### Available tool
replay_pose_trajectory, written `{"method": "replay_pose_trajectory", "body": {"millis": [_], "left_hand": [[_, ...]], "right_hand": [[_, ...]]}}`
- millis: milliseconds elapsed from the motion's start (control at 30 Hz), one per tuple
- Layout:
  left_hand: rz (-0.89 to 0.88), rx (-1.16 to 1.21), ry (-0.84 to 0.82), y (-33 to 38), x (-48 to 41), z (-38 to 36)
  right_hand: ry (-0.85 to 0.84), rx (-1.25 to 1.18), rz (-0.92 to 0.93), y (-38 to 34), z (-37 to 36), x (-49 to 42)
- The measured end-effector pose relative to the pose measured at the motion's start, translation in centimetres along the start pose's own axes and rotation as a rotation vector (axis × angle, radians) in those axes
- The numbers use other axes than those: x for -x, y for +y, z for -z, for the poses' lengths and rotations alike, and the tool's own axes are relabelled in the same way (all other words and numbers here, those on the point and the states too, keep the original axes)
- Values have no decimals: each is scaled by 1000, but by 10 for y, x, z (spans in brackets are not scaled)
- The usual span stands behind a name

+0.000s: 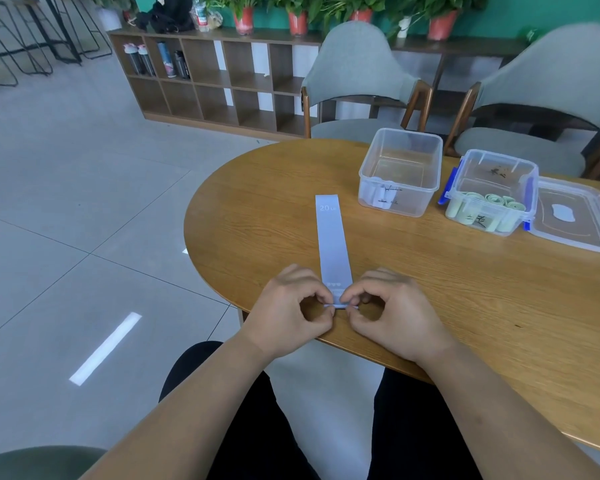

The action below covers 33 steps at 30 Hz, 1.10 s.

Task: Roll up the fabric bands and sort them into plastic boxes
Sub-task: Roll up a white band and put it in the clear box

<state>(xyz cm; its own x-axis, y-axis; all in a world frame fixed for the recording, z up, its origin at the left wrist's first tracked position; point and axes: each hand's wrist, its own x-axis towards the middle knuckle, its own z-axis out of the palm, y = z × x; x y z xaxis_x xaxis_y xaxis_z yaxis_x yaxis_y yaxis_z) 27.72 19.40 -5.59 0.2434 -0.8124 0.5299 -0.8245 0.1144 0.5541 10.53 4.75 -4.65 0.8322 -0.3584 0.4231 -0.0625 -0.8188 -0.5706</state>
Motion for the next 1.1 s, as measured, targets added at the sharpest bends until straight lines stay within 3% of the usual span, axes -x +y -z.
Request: {"method": "replay_pose_trajectory", "body": {"millis": [833,1100], "left_hand": [[15,-55,-19,2,1,0],[19,-86,-4,0,1,-4]], "right_hand": [[28,198,-97,-1,-8,2],[56,214,-7,-1,-7,6]]}}
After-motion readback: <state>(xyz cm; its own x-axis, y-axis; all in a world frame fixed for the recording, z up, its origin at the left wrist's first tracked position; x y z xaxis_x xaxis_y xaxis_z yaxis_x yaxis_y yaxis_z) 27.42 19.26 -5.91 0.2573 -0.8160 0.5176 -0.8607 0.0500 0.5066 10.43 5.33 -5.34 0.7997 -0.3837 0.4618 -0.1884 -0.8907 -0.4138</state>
